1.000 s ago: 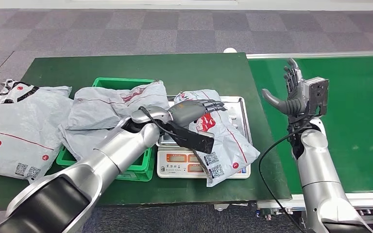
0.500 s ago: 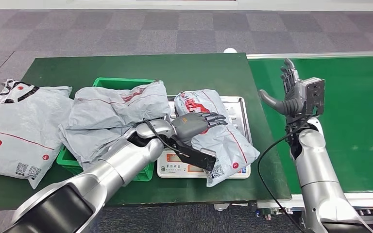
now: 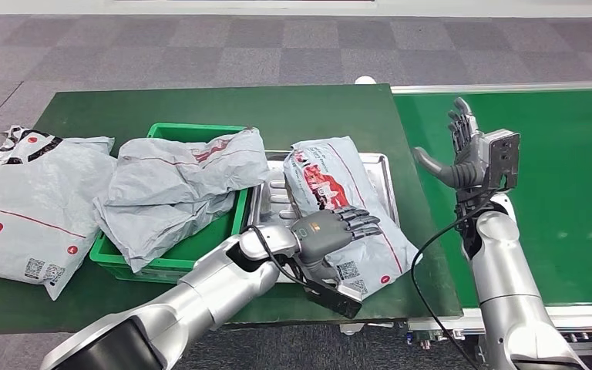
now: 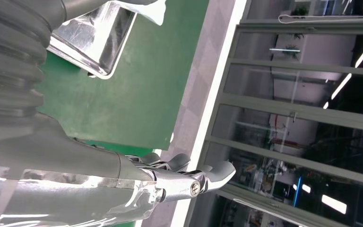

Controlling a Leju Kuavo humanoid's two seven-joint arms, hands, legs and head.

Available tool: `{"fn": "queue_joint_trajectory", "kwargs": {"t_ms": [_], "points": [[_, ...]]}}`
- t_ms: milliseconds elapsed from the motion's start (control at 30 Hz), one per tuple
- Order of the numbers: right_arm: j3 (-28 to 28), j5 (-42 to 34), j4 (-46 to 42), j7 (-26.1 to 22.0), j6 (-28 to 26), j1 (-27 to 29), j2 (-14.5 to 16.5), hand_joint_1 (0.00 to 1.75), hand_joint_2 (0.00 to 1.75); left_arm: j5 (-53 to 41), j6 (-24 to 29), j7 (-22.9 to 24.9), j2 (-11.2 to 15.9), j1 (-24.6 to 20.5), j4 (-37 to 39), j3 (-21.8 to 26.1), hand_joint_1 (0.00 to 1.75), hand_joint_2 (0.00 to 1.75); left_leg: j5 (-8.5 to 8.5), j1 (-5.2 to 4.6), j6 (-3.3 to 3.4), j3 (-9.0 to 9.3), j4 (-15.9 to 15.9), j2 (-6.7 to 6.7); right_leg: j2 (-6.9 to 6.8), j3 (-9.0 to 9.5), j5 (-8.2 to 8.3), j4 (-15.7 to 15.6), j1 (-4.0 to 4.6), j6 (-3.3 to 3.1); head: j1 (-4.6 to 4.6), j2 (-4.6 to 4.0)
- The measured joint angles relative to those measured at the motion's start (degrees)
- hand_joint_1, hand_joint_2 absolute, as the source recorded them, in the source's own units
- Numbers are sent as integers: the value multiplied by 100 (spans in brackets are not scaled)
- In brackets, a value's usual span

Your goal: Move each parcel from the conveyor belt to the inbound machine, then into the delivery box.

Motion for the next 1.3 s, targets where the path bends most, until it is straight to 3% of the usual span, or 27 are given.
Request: {"fn": "queue_joint_trajectory", "kwargs": {"t_ms": [200, 533, 667, 700, 1300], "points": [[0, 43, -1, -52, -28, -12, 2, 0, 175, -81, 302, 101, -46, 100, 81, -121, 0, 175, 1, 0, 0, 0, 0, -1, -1, 1, 0, 1, 0, 0, 0, 0], [0, 46, -1, -53, -29, -23, 4, 0, 175, -104, 357, 122, -68, 139, 136, -164, 3, 175, 0, 0, 0, -1, 0, -1, -1, 1, 0, 1, 0, 0, 0, 0], [0, 61, -1, -62, -29, -31, 5, 0, 175, -120, 359, 126, -70, 141, 151, -196, 170, 175, 1, 0, 0, -1, 0, -1, -2, 1, 0, 1, 0, 0, 0, 0], [0, 72, -1, -66, -30, -38, 7, 0, 175, -134, 369, 128, -72, 142, 158, -206, 175, 175, 1, 0, 0, -1, 0, -1, -2, 1, 0, 1, 0, 0, 0, 0], [7, 131, 64, -185, -63, -97, 78, 0, 175, -386, 698, 291, -75, -80, 112, -214, 175, 175, 2, 1, -1, 0, 0, -1, -1, 2, 1, 1, 0, -1, 0, 0]]}}
